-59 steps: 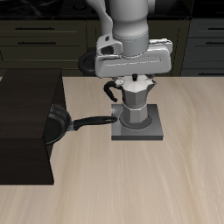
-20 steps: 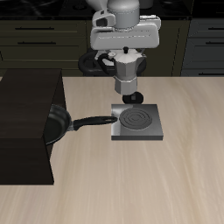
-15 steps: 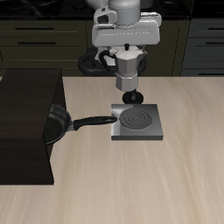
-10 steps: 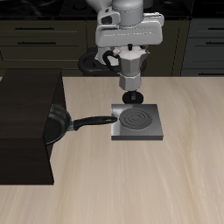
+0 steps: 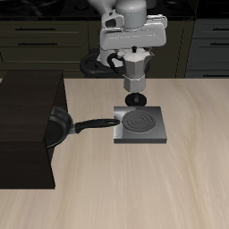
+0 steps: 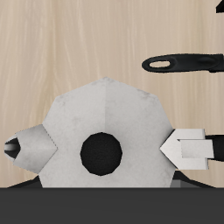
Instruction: Place the moka pot on the stove and turn on the stove
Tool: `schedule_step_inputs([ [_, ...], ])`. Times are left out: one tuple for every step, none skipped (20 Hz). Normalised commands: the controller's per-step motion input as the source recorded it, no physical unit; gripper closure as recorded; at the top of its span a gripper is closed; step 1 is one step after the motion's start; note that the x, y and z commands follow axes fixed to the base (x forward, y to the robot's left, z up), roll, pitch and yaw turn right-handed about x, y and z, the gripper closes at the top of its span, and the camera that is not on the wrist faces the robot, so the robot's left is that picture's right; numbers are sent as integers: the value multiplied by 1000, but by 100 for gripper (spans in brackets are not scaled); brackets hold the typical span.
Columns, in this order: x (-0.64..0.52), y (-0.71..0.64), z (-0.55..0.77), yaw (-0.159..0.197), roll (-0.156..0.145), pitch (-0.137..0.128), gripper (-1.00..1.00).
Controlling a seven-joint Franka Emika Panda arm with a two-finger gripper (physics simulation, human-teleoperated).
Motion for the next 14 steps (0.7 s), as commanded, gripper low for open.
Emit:
schedule_step_inputs([
  [50,-42,-19,-27,-62,-12,100],
  [85,0,-72,39,21,-10,100],
  [144,-69,-83,-26,7,30,100],
  [72,-64,-39,26,-29,-24,100],
  [63,-72,-40,-30,-12,4,100],
  [103,-221,-72,-101,-39,43,100],
  [42,-103,10,-3,-24,-28,100],
  [71,-165,-132,-88,-5,45,100],
  [-1,-37,-37,-17,-23,0,100],
  [38,-55,-91,-13,-2,-1,100],
  [-103,53,-435,-23,44,51,100],
  [-28,27,-202,29,4,14,100],
  [5,-15,-134,-19,11,27,100],
  [-51,-3,-281,-11,-19,58,100],
])
